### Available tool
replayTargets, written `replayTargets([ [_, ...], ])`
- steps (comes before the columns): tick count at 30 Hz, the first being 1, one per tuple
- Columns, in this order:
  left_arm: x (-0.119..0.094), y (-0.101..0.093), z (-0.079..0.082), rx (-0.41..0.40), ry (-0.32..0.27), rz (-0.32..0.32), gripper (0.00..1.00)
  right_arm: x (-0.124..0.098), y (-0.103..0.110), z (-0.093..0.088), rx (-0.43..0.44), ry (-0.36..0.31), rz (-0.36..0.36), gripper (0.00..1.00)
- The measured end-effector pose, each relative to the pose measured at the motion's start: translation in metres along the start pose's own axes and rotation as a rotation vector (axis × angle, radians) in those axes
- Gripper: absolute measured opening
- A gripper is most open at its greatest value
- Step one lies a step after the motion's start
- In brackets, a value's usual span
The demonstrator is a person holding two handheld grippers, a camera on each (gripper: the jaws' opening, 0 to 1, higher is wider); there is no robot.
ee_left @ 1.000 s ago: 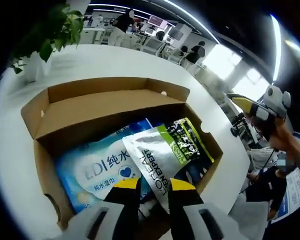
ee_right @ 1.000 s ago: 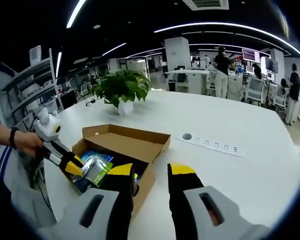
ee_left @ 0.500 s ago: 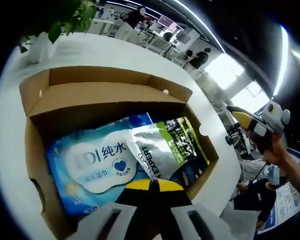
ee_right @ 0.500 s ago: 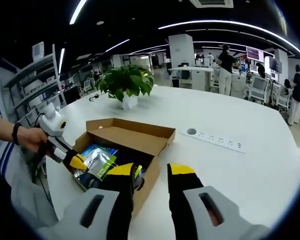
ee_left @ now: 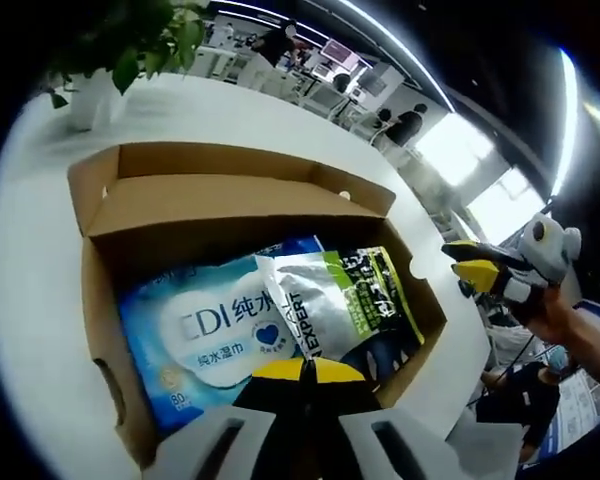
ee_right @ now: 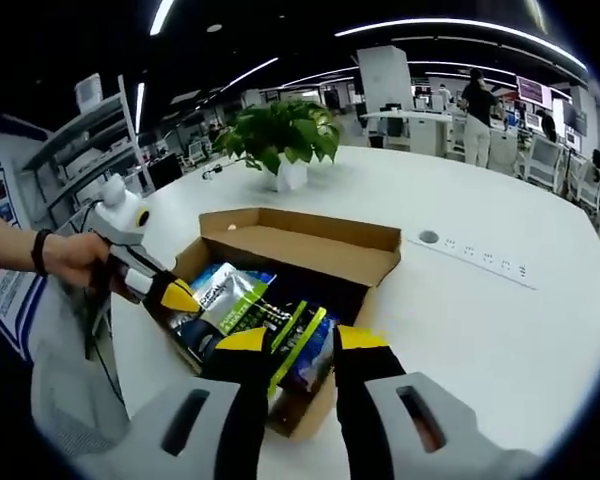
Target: Operate the shoe box by opening the lid, removing the specified soft item, and placing it in the target area until the item is outside and the box remains undamaged.
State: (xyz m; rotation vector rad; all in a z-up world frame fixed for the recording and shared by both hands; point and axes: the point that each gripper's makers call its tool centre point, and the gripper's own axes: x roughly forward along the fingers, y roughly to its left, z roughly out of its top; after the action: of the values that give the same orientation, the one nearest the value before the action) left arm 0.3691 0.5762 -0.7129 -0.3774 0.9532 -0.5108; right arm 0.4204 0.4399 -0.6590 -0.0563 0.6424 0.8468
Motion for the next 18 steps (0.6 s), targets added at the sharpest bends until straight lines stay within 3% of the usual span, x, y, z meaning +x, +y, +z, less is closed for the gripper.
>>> replayTargets([
  [10, -0.008, 0.008, -0.004, 0.007, 0.003, 0.015, 0.00, 0.020, 0.026, -0.012, 0.040, 0.052, 0.044, 0.21],
  [18, -0.008, 0.007, -0.006, 0.011, 0.008, 0.010, 0.00, 0.029, 0.036, -0.033, 0.058, 0.165, 0.029, 0.19],
])
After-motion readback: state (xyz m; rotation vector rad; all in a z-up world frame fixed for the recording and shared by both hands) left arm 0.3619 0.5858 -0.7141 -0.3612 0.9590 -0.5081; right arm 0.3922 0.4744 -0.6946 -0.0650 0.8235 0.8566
